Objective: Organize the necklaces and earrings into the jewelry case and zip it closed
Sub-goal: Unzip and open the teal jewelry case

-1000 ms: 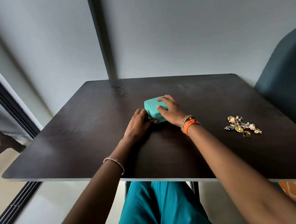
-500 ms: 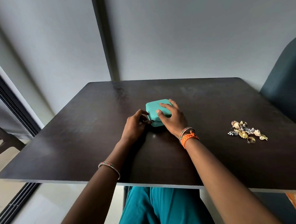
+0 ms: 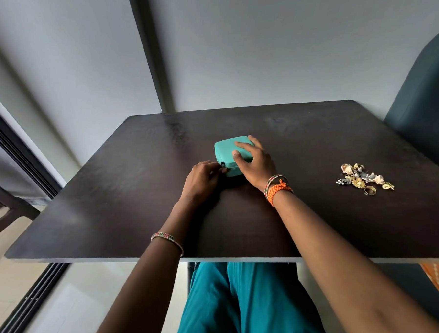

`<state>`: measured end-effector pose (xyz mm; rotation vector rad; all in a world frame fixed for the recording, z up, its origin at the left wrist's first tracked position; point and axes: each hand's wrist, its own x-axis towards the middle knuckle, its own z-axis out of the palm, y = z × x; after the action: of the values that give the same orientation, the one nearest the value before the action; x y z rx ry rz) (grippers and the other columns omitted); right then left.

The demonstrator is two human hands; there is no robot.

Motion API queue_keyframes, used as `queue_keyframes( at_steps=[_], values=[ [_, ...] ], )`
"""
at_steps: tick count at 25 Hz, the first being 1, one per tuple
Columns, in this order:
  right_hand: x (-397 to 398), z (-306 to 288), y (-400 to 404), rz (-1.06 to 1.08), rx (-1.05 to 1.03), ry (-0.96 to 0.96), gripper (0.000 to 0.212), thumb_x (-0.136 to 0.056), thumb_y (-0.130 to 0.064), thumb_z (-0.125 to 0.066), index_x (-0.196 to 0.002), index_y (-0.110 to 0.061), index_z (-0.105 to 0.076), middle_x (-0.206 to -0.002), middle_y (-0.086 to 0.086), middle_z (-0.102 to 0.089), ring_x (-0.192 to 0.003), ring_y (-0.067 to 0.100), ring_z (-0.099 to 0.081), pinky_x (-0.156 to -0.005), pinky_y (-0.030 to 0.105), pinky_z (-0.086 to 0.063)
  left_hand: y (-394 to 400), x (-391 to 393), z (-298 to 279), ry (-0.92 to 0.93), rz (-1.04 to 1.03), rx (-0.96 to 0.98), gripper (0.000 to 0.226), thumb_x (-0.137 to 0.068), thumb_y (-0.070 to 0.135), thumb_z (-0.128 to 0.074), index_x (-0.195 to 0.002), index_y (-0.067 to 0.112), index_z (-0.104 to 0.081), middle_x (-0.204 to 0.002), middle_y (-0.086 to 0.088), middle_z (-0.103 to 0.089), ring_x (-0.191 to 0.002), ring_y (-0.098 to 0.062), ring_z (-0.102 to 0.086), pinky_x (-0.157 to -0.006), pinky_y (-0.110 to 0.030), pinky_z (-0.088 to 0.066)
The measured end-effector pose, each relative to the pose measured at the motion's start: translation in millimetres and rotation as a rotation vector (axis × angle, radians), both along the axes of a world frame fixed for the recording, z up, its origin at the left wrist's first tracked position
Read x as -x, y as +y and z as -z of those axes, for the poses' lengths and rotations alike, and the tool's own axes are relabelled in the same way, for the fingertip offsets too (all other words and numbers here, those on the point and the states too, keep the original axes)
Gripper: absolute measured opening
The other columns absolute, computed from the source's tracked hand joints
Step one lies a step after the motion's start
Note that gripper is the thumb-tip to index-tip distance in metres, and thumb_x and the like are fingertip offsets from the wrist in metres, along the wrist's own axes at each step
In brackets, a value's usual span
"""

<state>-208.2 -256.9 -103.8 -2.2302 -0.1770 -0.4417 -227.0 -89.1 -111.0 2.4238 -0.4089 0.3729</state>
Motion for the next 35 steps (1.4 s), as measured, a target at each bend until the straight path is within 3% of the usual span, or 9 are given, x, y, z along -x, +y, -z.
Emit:
queue_keyframes(
  at_steps=[5, 12, 15, 19, 21, 25, 28, 35],
  values=[
    [-1, 2, 0, -0.002, 0.014, -0.005, 0.039, -0.091, -0.041, -0.054, -0.127, -0.028, -0.058, -0.154, 0.003, -0.031, -0.134, 0.024, -0.041, -0.099, 0.036, -0.043, 3, -4, 2, 0.125, -0.090, 0.130, 0.025, -0.087, 0.038, -0.063, -0.094, 0.014, -0.061, -0.088, 0.002, -0.067, -0.082, -0.015, -0.061, -0.071, -0.031, -0.048],
    [-2, 1, 2, 0.009, 0.038, -0.009, 0.037, -0.091, -0.038, -0.053, -0.125, -0.025, -0.060, -0.152, 0.006, -0.032, -0.134, 0.024, -0.041, -0.100, 0.034, -0.040, 6, 0, -5, 0.090, -0.087, 0.244, 0.016, -0.084, 0.022, -0.070, -0.078, 0.007, -0.067, -0.072, 0.001, -0.068, -0.060, 0.003, -0.054, -0.062, -0.018, -0.043],
    [-2, 2, 0, 0.013, 0.035, -0.011, 0.034, -0.091, -0.037, -0.054, -0.121, -0.022, -0.061, -0.151, 0.006, -0.034, -0.133, 0.023, -0.042, -0.098, 0.033, -0.041, 6, 0, -1, 0.091, -0.084, 0.120, 0.011, -0.087, 0.016, -0.063, -0.086, 0.006, -0.065, -0.084, -0.005, -0.069, -0.075, -0.013, -0.060, -0.067, -0.024, -0.044],
    [-1, 2, 0, 0.004, 0.044, -0.010, 0.035, -0.091, -0.038, -0.054, -0.122, -0.023, -0.060, -0.151, 0.004, -0.034, -0.131, 0.023, -0.044, -0.095, 0.034, -0.042, 4, 6, 1, 0.081, 0.006, -0.035, 0.028, -0.094, 0.034, -0.052, -0.100, 0.008, -0.060, -0.098, -0.007, -0.065, -0.095, -0.023, -0.055, -0.075, -0.035, -0.043],
    [0, 2, 0, 0.012, 0.053, -0.006, 0.035, -0.091, -0.038, -0.054, -0.123, -0.024, -0.060, -0.151, 0.003, -0.033, -0.131, 0.023, -0.043, -0.094, 0.033, -0.042, 5, 9, -1, 0.072, -0.011, 0.007, 0.029, -0.090, 0.038, -0.059, -0.100, 0.012, -0.063, -0.094, 0.000, -0.065, -0.091, -0.017, -0.058, -0.073, -0.030, -0.045],
    [1, -1, 0, 0.008, 0.046, 0.000, 0.035, -0.092, -0.037, -0.054, -0.123, -0.022, -0.060, -0.151, 0.005, -0.033, -0.134, 0.021, -0.040, -0.096, 0.031, -0.040, 8, 4, -3, 0.064, -0.085, 0.158, 0.013, -0.083, 0.024, -0.068, -0.087, 0.012, -0.072, -0.085, -0.004, -0.074, -0.079, -0.014, -0.065, -0.070, -0.024, -0.049],
    [3, -2, 0, -0.001, 0.042, 0.011, 0.034, -0.091, -0.037, -0.055, -0.121, -0.021, -0.061, -0.151, 0.005, -0.033, -0.134, 0.021, -0.040, -0.097, 0.033, -0.041, 16, -8, -2, 0.036, -0.124, 0.011, 0.012, -0.085, 0.025, -0.063, -0.089, 0.015, -0.067, -0.092, -0.008, -0.069, -0.085, -0.025, -0.061, -0.073, -0.034, -0.050],
    [12, 0, 0, -0.009, 0.014, 0.007, 0.031, -0.089, -0.037, -0.059, -0.115, -0.020, -0.062, -0.148, 0.004, -0.036, -0.130, 0.020, -0.043, -0.093, 0.033, -0.042, 19, -41, -10, 0.089, -0.292, 0.048, 0.009, -0.085, 0.027, -0.062, -0.088, 0.021, -0.068, -0.091, -0.003, -0.070, -0.088, -0.024, -0.061, -0.069, -0.027, -0.040]
  ],
)
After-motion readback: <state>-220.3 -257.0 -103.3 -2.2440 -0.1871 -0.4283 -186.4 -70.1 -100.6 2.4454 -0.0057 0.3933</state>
